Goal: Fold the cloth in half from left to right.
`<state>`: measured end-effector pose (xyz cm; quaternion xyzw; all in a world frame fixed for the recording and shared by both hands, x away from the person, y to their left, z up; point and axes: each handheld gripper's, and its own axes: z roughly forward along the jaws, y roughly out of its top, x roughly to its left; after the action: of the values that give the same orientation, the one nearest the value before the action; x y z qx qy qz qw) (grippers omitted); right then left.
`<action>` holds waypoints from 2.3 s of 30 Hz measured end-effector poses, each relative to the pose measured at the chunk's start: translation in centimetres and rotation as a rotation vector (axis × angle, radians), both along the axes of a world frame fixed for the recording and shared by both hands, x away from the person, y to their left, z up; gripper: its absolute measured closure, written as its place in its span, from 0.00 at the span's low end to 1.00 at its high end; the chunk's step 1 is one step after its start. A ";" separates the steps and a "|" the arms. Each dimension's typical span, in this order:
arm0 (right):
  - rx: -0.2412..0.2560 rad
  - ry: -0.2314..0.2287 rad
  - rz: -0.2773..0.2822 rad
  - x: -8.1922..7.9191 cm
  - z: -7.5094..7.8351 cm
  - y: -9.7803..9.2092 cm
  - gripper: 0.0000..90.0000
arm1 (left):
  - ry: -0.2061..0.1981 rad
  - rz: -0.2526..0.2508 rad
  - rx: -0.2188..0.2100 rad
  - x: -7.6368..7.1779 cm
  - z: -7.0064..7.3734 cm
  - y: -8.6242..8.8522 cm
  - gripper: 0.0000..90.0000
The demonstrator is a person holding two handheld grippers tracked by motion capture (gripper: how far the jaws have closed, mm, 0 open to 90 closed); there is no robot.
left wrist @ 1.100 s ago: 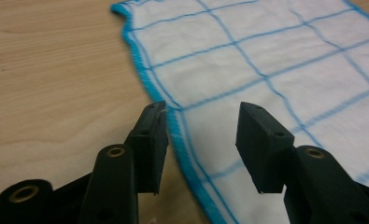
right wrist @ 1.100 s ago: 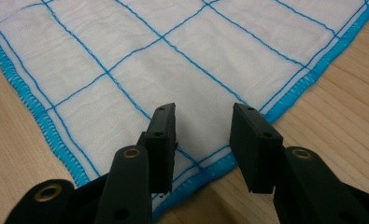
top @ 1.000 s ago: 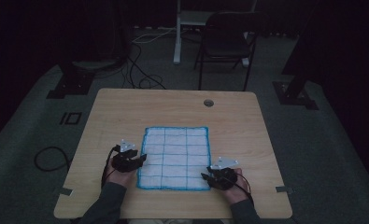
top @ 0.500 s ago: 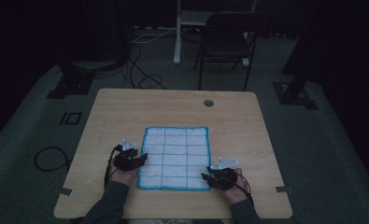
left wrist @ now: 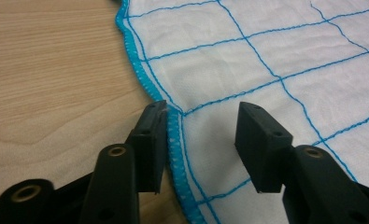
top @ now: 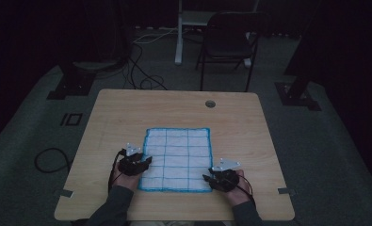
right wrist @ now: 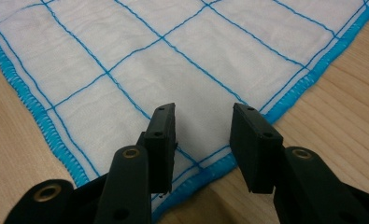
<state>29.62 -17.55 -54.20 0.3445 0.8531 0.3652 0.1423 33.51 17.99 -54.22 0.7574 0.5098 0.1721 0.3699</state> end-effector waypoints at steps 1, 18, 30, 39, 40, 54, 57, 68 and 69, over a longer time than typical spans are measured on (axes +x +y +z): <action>0.000 0.000 0.000 0.0 0.0 0.0 0.67 | -0.002 0.003 0.000 0.0 0.0 0.0 0.63; 0.011 0.012 -0.003 0.1 0.0 0.0 0.66 | 0.026 0.007 -0.015 0.1 0.1 0.1 0.96; 0.037 0.001 -0.009 -0.1 0.5 -0.4 0.63 | 0.033 0.005 -0.014 0.1 0.1 1.0 0.97; 0.007 -0.020 -0.060 0.3 0.7 -1.2 0.63 | 0.042 0.012 -0.032 0.3 0.2 1.3 0.97; 0.010 -0.020 -0.066 0.4 0.7 -1.3 0.63 | 0.040 0.015 -0.037 0.2 0.3 1.3 0.97; -0.002 -0.021 -0.088 0.7 0.6 -1.7 0.63 | -0.004 -0.012 -0.087 0.2 2.3 1.0 0.97; -0.002 -0.020 -0.088 0.8 0.6 -1.8 0.63 | -0.016 -0.027 -0.096 0.2 2.8 0.7 0.97; -0.003 -0.018 -0.086 0.9 0.5 -1.8 0.63 | -0.051 -0.086 -0.117 0.5 4.7 -0.9 0.97; -0.003 -0.018 -0.086 0.9 0.5 -1.8 0.63 | -0.052 -0.092 -0.122 0.6 4.9 -1.1 0.97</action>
<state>30.48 -19.35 -53.74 0.3774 0.8368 0.3603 0.1659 34.06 16.91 -49.36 0.7515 0.4740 0.1432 0.4360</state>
